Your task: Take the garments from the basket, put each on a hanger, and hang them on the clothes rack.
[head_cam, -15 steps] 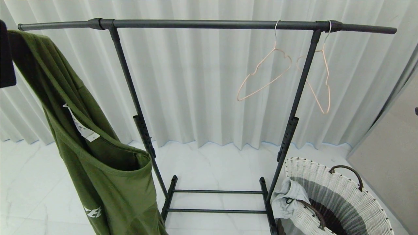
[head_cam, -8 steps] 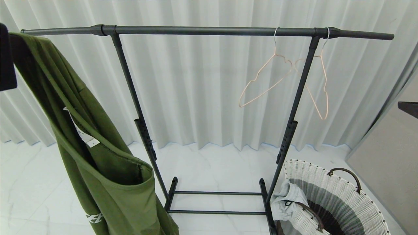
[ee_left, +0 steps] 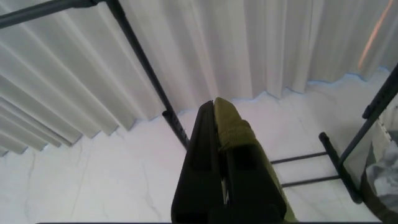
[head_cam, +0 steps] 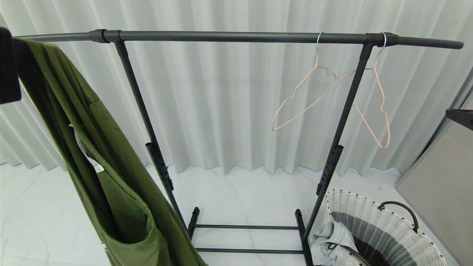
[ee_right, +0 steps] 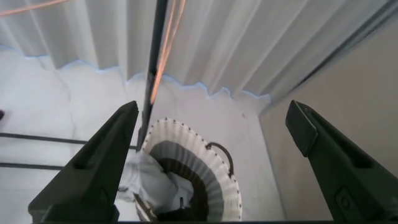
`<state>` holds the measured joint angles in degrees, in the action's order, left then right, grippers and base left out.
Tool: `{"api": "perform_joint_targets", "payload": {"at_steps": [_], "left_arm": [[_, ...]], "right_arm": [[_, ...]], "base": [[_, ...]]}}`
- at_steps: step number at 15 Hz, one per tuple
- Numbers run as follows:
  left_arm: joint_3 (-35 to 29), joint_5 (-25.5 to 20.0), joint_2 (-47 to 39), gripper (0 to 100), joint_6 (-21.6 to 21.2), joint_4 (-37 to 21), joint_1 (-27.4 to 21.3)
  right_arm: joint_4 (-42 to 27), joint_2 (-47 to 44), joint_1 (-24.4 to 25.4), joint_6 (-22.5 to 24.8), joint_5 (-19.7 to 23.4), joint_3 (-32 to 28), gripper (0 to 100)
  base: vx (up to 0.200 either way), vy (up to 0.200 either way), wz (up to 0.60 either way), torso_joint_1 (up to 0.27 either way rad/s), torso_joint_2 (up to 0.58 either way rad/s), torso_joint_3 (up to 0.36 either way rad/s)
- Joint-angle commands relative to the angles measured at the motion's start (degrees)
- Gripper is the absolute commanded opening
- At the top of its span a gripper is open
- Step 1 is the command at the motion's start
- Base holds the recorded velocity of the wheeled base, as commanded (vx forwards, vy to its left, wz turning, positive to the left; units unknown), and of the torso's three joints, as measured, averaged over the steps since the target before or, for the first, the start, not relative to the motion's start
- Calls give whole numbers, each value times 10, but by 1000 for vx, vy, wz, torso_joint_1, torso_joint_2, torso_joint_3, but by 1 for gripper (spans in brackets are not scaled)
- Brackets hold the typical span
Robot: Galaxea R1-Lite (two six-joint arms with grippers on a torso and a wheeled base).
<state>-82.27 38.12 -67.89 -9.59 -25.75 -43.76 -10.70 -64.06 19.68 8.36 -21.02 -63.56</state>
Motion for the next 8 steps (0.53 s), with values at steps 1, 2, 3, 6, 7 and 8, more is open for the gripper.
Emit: {"api": "perform_joint_targets", "payload": {"at_steps": [1,2,3,6,7,8], "left_arm": [[0,-1,-2,0,0,0,0],[0,-1,-2,0,0,0,0],[1,-1,-2,0,0,0,0],[4,-1,-2,0,0,0,0],[4,-1,-2,0,0,0,0],[6,-1,-2,0,0,0,0]], "right_arm": [[0,-1,0,0,0,-1,100],[0,-1,0,-9,0,0,100],[0,-3,0,-14,0,0,100],[-1,-20,-7,-48,0,1,100],[-2,-26,-13,-53,0,1,100],[-4,-36,-21,-57,0,1,100]], "base": [[200,0,0,-2,2,2],[200,0,0,-2,2,7],[200,0,0,2,2,2],[200,0,0,1,1,2],[200,0,0,7,2,2],[200,0,0,7,7,12]]}}
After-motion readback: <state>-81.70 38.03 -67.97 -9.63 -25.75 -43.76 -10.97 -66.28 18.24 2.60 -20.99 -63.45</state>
